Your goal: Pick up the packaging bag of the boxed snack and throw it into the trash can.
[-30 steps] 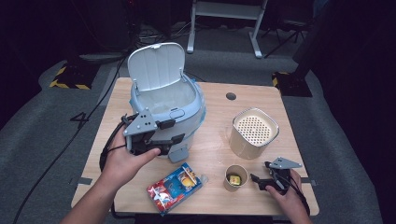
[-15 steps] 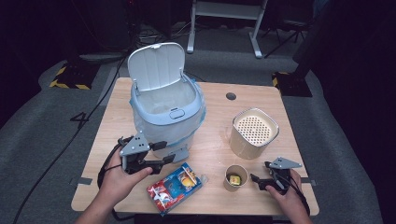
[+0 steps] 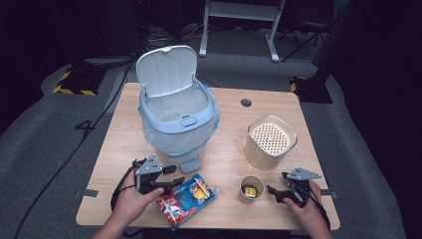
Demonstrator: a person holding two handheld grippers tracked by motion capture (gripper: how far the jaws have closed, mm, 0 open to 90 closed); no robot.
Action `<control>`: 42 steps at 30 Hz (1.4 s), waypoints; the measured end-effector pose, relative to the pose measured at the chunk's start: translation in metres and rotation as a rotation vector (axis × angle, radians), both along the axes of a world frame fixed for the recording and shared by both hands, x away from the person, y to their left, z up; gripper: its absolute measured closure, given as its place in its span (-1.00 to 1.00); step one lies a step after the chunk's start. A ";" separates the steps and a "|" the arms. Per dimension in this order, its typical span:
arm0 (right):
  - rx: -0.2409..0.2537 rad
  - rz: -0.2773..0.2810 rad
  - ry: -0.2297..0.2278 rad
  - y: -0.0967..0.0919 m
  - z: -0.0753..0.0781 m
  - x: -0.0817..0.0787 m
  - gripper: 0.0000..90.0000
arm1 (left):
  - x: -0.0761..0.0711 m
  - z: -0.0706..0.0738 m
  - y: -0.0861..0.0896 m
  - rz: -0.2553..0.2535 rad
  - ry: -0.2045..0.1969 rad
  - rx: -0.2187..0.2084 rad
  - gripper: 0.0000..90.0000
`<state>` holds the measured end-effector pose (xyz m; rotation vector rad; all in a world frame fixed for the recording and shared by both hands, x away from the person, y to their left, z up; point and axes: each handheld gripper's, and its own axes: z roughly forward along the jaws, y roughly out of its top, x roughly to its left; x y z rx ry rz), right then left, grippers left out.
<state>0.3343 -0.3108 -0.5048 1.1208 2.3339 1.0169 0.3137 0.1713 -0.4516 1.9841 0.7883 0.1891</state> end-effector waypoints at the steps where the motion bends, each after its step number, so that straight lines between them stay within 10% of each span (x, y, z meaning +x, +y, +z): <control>1: 0.000 0.000 0.000 0.000 0.000 0.000 -0.67 | 0.000 0.000 0.000 0.000 0.000 0.000 0.07; 15: 0.000 0.001 0.000 0.000 0.000 0.000 -0.67 | -0.003 -0.032 0.001 -0.018 0.169 0.044 0.22; 27: 0.000 0.001 0.000 0.000 0.000 0.000 -0.67 | -0.002 -0.038 -0.002 -0.037 0.234 0.089 0.44; 42: 0.000 0.001 0.000 0.000 0.000 0.000 -0.67 | -0.005 -0.033 -0.005 -0.031 0.217 0.145 0.76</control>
